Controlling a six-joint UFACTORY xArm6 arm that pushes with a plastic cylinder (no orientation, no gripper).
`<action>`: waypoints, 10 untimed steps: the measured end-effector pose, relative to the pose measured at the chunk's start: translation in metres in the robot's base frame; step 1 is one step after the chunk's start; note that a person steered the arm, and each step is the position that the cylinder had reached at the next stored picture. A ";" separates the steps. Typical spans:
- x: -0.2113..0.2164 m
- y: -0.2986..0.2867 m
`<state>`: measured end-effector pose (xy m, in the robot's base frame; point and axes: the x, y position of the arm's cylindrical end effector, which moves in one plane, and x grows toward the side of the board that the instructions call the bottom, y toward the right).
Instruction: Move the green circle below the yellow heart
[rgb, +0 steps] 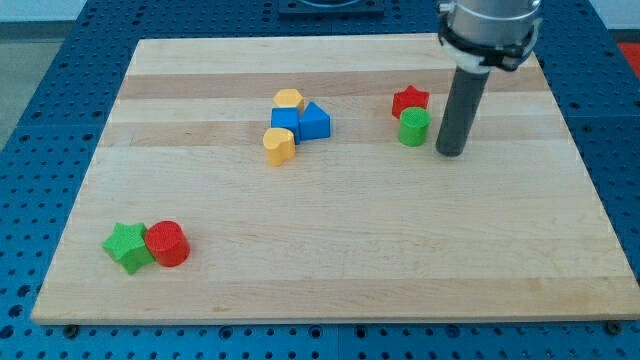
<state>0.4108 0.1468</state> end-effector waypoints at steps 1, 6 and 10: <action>-0.023 0.000; 0.005 -0.096; 0.029 -0.236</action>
<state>0.4395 -0.0889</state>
